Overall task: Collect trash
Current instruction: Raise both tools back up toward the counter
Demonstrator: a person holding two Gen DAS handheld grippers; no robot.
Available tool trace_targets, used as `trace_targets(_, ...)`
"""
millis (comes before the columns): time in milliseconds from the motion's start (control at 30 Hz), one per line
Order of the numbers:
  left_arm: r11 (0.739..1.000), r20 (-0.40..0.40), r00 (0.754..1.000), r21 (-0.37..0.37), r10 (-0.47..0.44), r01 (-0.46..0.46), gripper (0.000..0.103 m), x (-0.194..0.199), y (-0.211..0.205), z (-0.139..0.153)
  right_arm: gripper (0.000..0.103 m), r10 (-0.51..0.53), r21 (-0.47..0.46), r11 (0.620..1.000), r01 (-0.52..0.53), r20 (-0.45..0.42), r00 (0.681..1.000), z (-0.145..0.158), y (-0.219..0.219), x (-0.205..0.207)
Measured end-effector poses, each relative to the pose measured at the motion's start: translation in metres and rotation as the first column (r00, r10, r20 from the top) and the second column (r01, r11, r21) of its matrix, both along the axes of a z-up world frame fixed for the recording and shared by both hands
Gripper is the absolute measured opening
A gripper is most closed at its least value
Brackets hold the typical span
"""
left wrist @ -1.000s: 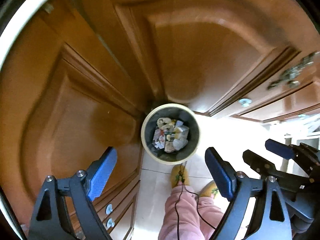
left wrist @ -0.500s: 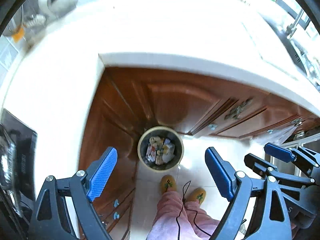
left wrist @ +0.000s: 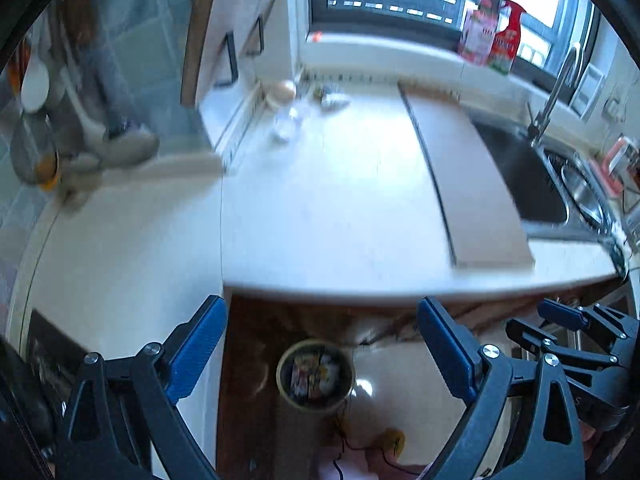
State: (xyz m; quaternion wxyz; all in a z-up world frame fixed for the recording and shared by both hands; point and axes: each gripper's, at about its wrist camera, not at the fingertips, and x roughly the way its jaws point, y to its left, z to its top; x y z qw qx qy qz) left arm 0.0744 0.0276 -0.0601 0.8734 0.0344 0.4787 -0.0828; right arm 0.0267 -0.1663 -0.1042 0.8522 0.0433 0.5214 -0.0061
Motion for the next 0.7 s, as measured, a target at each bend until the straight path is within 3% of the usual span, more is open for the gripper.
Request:
trace_targets(167,0.999,0.037,0.999,0.015,-0.033,0.033,0.095,0.046,-0.007,0.018,0.051,-0.041,-0.017,0.999,0.042,0.056,0.998,0.037,-0.012,0.03)
trace_targets(433,0.99,0.1,0.993,0.133,-0.058,0.045,0.095,0.134,-0.021,0.022,0.051,-0.109,0.004,0.994,0.109,0.116,0.987,0.077,-0.035,0.084)
trace_targets(567,0.988,0.081,0.995,0.144,-0.059,0.047,0.095,0.178,-0.03,0.014,0.051,-0.11,0.016,0.994,0.109,0.117,0.987,0.086,-0.043,0.124)
trace_targets(700,0.993,0.011,1.0,0.114,-0.026,0.025,0.095,0.227,-0.038,-0.004,0.051,-0.084,0.031,0.996,0.082,0.093,0.992,0.082,-0.052,0.179)
